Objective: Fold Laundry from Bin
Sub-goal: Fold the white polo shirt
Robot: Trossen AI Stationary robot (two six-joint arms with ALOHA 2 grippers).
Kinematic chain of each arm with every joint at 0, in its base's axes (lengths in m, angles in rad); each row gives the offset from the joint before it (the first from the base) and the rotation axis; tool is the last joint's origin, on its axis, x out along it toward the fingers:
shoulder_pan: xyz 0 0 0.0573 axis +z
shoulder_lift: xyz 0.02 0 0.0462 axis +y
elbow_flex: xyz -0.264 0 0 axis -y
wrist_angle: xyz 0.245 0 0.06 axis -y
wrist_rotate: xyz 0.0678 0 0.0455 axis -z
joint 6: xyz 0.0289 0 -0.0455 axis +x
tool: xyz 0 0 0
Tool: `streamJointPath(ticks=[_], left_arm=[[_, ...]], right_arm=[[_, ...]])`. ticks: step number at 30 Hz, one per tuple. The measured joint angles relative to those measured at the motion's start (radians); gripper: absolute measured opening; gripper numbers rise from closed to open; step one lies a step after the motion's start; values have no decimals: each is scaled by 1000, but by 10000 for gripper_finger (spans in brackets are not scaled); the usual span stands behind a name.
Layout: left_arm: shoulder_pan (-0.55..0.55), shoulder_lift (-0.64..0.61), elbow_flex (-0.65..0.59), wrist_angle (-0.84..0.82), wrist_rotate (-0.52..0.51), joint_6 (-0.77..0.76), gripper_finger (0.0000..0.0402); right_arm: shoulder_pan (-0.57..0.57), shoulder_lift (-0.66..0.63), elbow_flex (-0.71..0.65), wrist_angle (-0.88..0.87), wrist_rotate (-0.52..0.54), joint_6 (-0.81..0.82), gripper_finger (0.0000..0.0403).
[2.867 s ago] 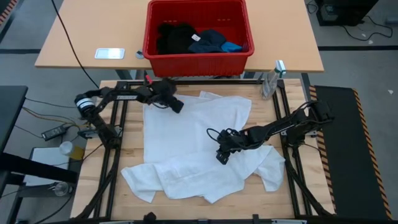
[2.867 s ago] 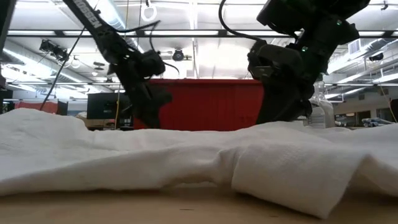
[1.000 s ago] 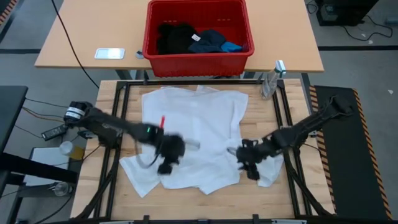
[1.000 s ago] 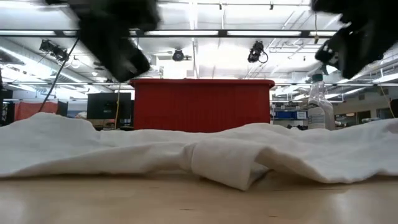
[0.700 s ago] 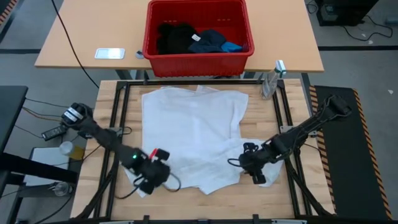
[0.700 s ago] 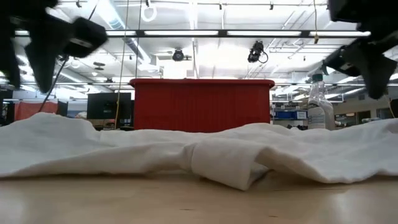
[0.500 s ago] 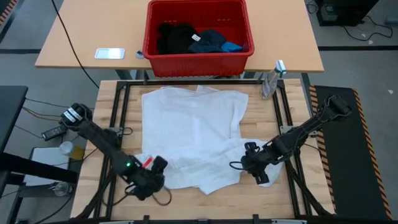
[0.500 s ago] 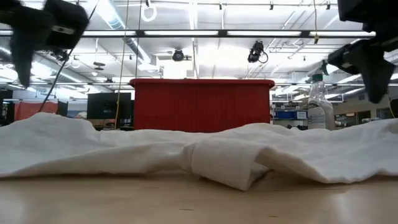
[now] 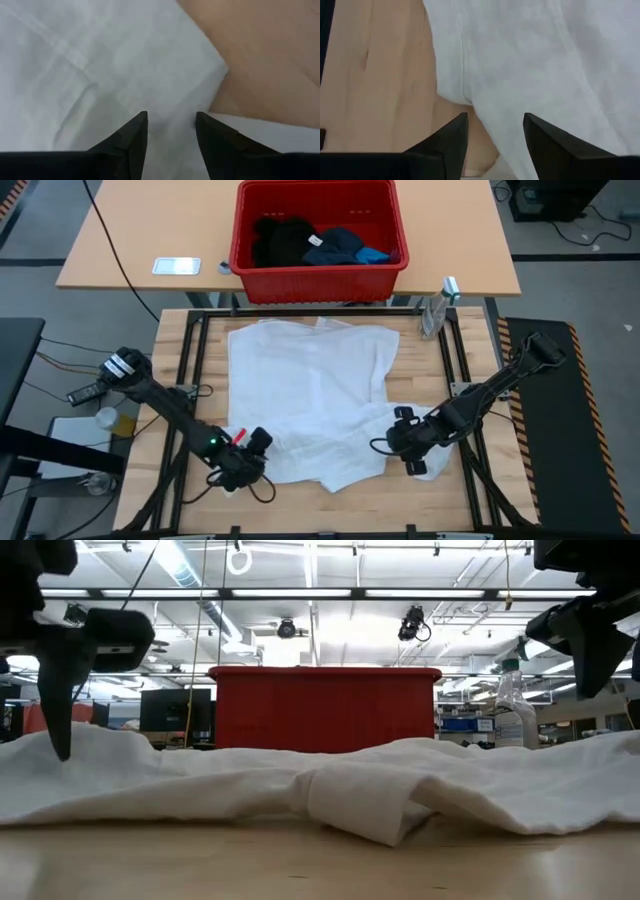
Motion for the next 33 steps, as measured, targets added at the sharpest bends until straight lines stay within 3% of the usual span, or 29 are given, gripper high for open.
streamJointPath(ticks=[11,14,17,20,23,26,33], left_arm=[[3,79,-9,15,-7,140,135],[13,86,-9,32,-28,132,103],[25,81,-5,16,-31,56,41],[25,64,0,-8,-12,-56,10],[11,43,23,-70,49,-101,5],[-18,7,69,-165,123,-152,3],[-103,-127,163,-250,174,-301,1]], right_arm=[[18,2,0,-132,54,-175,210],[18,46,0,-109,52,-243,219],[18,104,-1,-107,60,-249,212],[24,157,-1,-89,105,-242,181],[25,175,-1,-63,124,-206,111],[28,159,0,-27,22,-197,25],[99,-34,140,-49,-116,-136,18]])
